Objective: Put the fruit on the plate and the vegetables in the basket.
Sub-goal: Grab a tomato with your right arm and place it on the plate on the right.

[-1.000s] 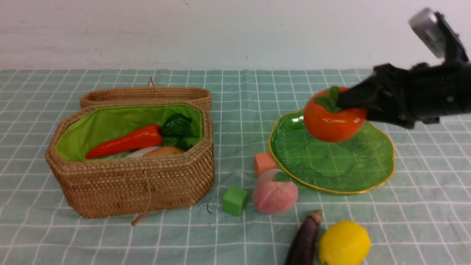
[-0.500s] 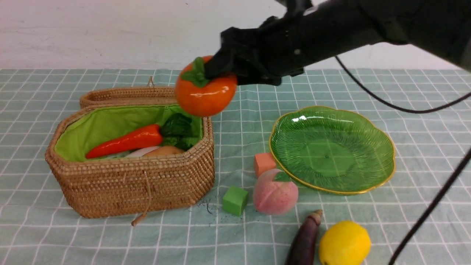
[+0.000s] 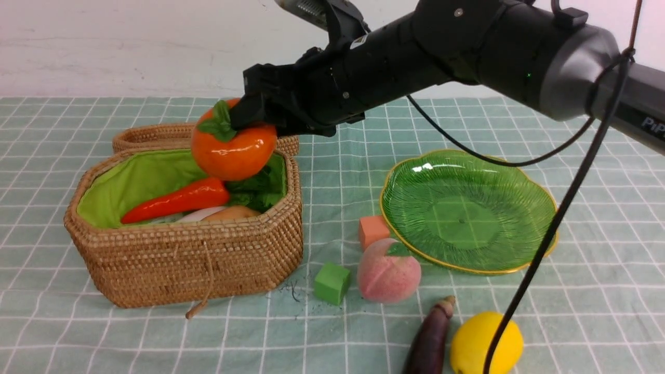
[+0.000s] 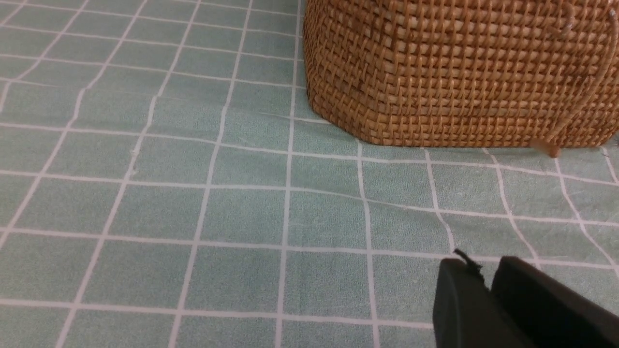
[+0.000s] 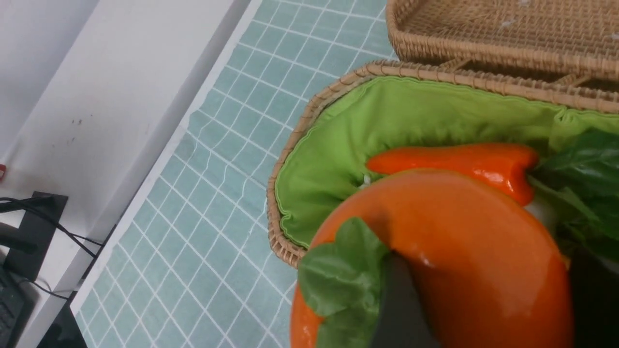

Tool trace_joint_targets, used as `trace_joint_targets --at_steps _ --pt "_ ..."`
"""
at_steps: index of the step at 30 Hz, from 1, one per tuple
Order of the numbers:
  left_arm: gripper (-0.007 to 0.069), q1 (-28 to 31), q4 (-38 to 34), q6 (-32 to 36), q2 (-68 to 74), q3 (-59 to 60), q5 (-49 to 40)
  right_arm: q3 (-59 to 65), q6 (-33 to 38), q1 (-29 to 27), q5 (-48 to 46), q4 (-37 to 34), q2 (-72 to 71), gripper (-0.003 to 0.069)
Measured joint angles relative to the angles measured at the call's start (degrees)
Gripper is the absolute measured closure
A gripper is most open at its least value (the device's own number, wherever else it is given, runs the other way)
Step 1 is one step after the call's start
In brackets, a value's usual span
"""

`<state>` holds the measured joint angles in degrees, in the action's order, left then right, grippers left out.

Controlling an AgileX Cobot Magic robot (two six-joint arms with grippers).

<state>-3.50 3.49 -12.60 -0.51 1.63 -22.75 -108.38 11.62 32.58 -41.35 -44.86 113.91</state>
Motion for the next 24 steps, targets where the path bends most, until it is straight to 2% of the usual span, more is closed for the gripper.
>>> trace_joint_targets --at_steps 10,16,19,20,22,24 --pt "0.0520 0.00 0.00 0.00 0.00 0.00 0.00 -0.24 0.00 -1.03 -1.38 0.35 0.00 0.0237" --pt "0.0512 0.00 0.00 0.00 0.00 0.00 0.00 -0.74 0.08 -6.71 -7.30 0.60 -0.17 0.0237" --pt "0.0512 0.00 0.00 0.00 0.00 0.00 0.00 -0.73 1.05 -12.52 -12.76 0.89 -1.47 0.0237" --pt "0.0512 0.00 0.00 0.00 0.00 0.00 0.00 -0.73 1.10 -12.87 -13.03 0.89 -1.47 0.0237" --pt "0.0508 0.00 0.00 0.00 0.00 0.00 0.00 -0.86 1.58 -18.42 -15.95 1.09 -3.38 0.0237" --pt "0.0505 0.00 0.00 0.00 0.00 0.00 0.00 -0.95 1.78 -20.43 -16.99 1.23 -3.97 0.0237"
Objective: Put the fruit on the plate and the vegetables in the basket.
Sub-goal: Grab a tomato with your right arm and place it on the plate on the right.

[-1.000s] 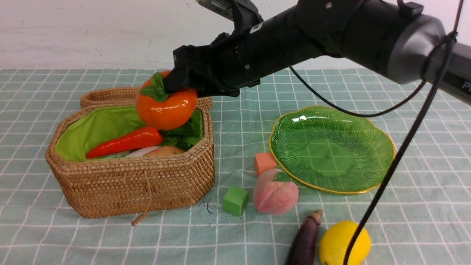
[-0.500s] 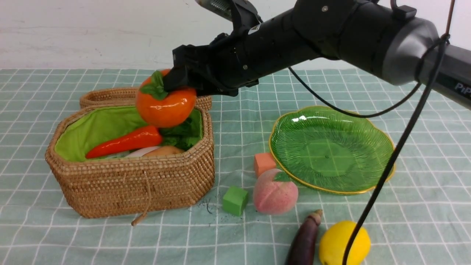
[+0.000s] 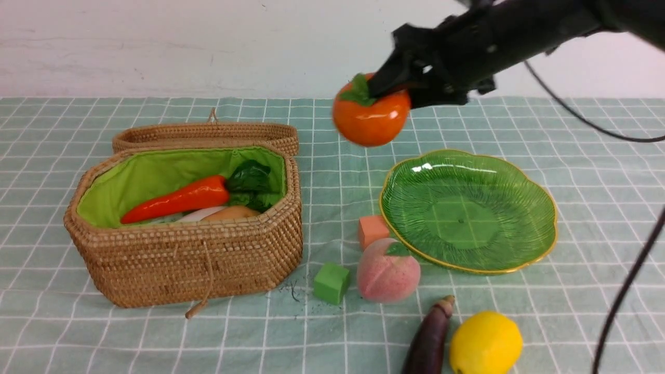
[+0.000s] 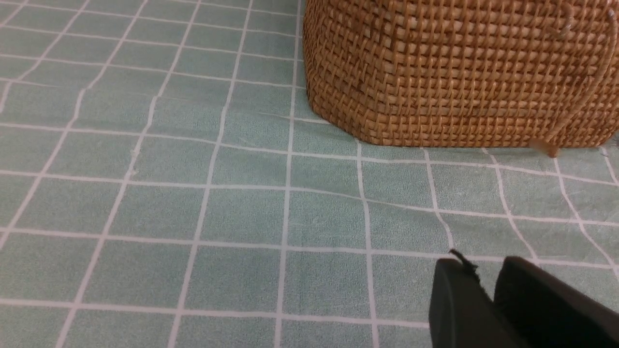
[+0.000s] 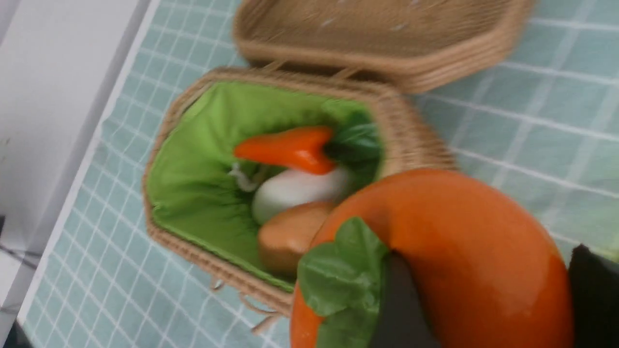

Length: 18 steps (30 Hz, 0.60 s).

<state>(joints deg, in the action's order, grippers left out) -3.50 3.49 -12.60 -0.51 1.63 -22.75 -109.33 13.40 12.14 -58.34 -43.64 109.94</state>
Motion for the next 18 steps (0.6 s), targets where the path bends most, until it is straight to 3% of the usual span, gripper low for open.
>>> trace_joint_targets --at_steps 2,6,10,18 --pt "0.0501 0.00 0.00 0.00 0.00 0.00 0.00 -0.07 1.12 -4.67 -2.78 0.53 -0.96 0.0237" --pt "0.0501 0.00 0.00 0.00 0.00 0.00 0.00 0.62 3.59 -8.45 -5.03 1.58 -0.98 0.0237" --pt "0.0498 0.00 0.00 0.00 0.00 0.00 0.00 5.17 5.53 -9.23 -3.70 1.90 -0.98 0.0237" --pt "0.0490 0.00 0.00 0.00 0.00 0.00 0.00 16.33 5.96 -9.23 8.22 2.16 -0.58 0.0237"
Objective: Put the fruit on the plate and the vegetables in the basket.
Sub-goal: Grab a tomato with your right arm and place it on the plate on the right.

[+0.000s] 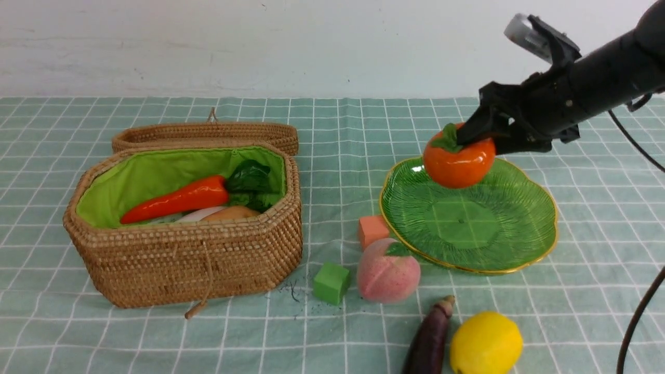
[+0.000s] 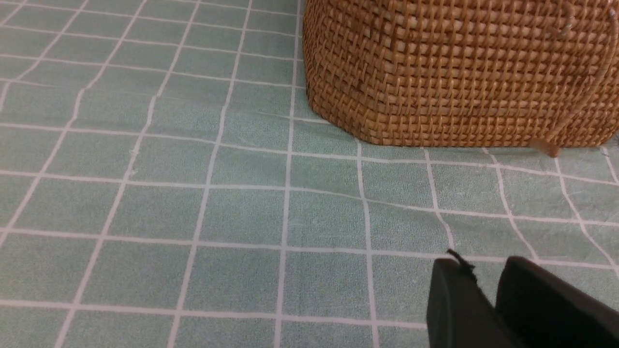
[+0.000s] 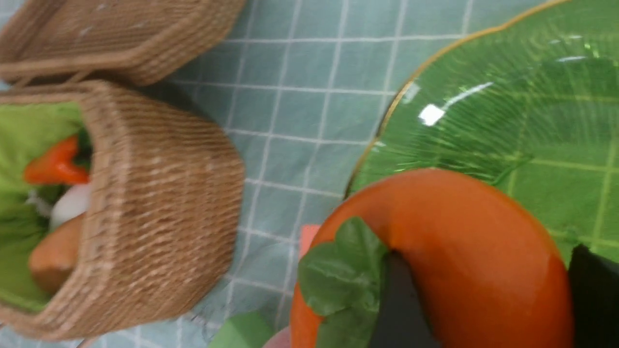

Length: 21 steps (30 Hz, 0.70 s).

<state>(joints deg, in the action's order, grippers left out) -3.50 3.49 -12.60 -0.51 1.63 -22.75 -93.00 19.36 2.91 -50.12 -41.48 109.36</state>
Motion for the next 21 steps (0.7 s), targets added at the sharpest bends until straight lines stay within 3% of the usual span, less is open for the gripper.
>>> trace_joint_targets --at_steps 21 --pt "0.0473 0.00 0.00 0.00 0.00 0.00 0.00 1.31 0.02 -0.12 6.19 -5.01 13.44 0.0239"
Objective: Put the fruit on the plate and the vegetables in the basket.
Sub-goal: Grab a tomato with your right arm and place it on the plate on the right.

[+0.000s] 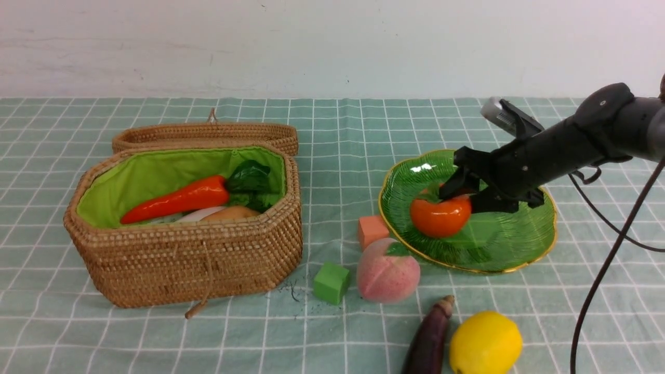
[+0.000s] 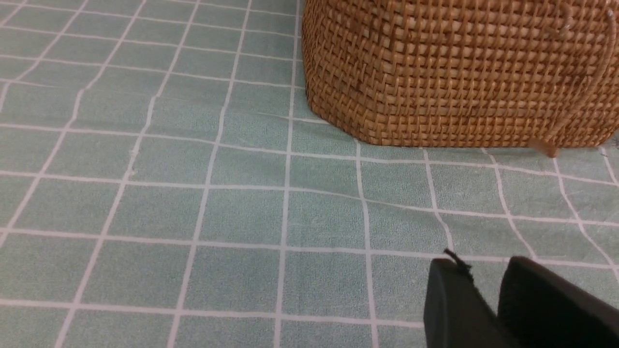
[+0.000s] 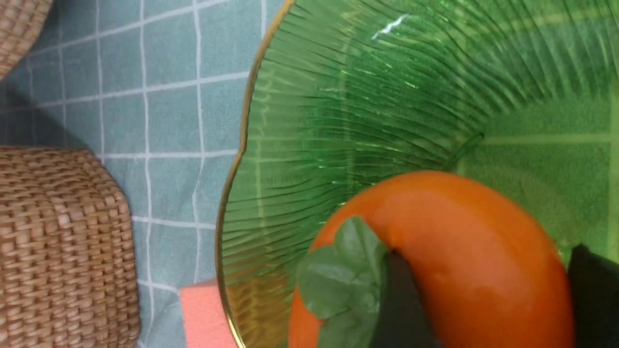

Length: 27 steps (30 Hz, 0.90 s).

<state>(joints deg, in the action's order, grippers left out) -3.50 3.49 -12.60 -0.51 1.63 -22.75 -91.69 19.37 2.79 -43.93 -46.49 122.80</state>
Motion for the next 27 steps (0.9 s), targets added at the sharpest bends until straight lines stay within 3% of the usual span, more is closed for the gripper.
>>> trace_joint_targets --at_steps 7,9,11,14,16,22,27 --pt "0.0461 0.00 0.00 0.00 0.00 0.00 0.00 0.00 0.00 0.00 -0.60 0.30 -0.20 0.0232" --pt "0.0459 0.00 0.00 0.00 0.00 0.00 0.00 0.06 0.00 0.00 -0.94 1.17 -0.72 0.0190" --pt "0.0459 0.00 0.00 0.00 0.00 0.00 0.00 0.32 0.00 0.00 -2.25 3.39 -1.78 0.0074" --pt "0.0456 0.00 0.00 0.00 0.00 0.00 0.00 0.52 -1.18 0.00 -3.33 7.12 -4.29 -0.0009" --pt "0.0455 0.00 0.00 0.00 0.00 0.00 0.00 0.52 -2.65 0.00 -3.91 8.95 -5.40 -0.0014" --pt "0.0445 0.00 0.00 0.00 0.00 0.00 0.00 0.52 -16.76 0.06 -10.31 26.80 -14.06 -0.0005" --pt "0.0439 0.00 0.00 0.00 0.00 0.00 0.00 1.85 -24.72 0.13 -16.31 32.03 -22.35 0.0015"
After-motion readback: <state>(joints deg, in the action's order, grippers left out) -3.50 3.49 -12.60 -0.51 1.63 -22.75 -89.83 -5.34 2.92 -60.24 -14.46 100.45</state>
